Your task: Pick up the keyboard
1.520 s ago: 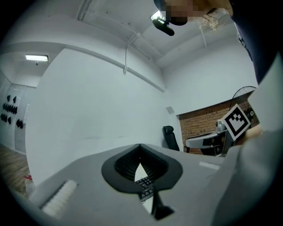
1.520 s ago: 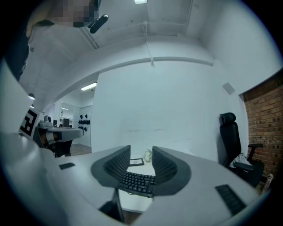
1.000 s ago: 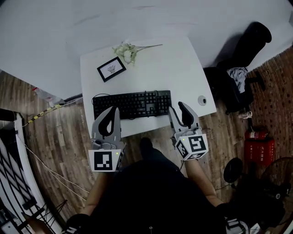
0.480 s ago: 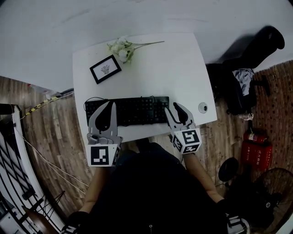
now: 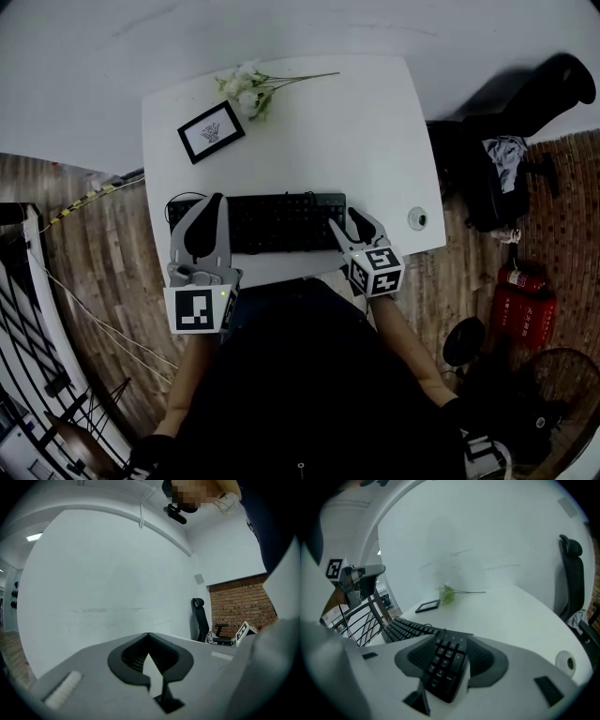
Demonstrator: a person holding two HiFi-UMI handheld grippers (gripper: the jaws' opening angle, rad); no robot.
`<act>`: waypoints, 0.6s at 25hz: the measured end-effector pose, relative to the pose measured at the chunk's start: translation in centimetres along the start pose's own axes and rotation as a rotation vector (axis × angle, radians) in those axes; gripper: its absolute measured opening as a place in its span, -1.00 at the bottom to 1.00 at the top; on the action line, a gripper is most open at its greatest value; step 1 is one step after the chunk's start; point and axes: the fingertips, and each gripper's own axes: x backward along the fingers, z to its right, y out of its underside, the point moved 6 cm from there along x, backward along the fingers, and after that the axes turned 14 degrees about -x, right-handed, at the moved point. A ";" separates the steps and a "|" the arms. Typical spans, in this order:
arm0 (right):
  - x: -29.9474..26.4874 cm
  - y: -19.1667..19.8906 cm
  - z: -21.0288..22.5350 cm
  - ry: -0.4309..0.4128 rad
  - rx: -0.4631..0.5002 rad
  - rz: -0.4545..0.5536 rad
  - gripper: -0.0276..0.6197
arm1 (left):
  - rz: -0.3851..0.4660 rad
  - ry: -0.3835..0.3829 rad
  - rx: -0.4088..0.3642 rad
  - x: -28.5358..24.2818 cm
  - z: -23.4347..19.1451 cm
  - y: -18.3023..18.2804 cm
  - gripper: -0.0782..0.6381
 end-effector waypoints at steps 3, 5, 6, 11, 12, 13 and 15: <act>-0.7 0.9 0.7 -0.001 -0.051 -0.060 -0.32 | -0.026 -0.003 0.006 0.1 -0.3 0.6 -0.75; -1.0 1.4 1.1 -0.005 -0.068 -0.098 -0.30 | -0.029 0.000 0.010 -0.1 -0.4 0.8 -0.75; -1.1 1.6 1.2 -0.007 -0.075 -0.114 -0.28 | -0.029 0.007 0.008 -0.3 -0.4 0.7 -0.75; -1.5 2.2 1.7 -0.013 -0.133 -0.181 -0.27 | -0.045 0.054 0.005 -0.9 -0.6 0.8 -0.75; -1.6 2.3 1.8 -0.013 -0.147 -0.190 -0.27 | -0.046 0.059 0.007 -0.9 -0.8 0.9 -0.75; -1.6 2.3 1.8 -0.011 -0.161 -0.197 -0.27 | -0.045 0.063 0.008 -0.9 -1.0 1.0 -0.75; -1.8 2.4 2.1 -0.003 -0.186 -0.217 -0.27 | -0.048 0.068 0.011 -1.0 -1.5 1.1 -0.75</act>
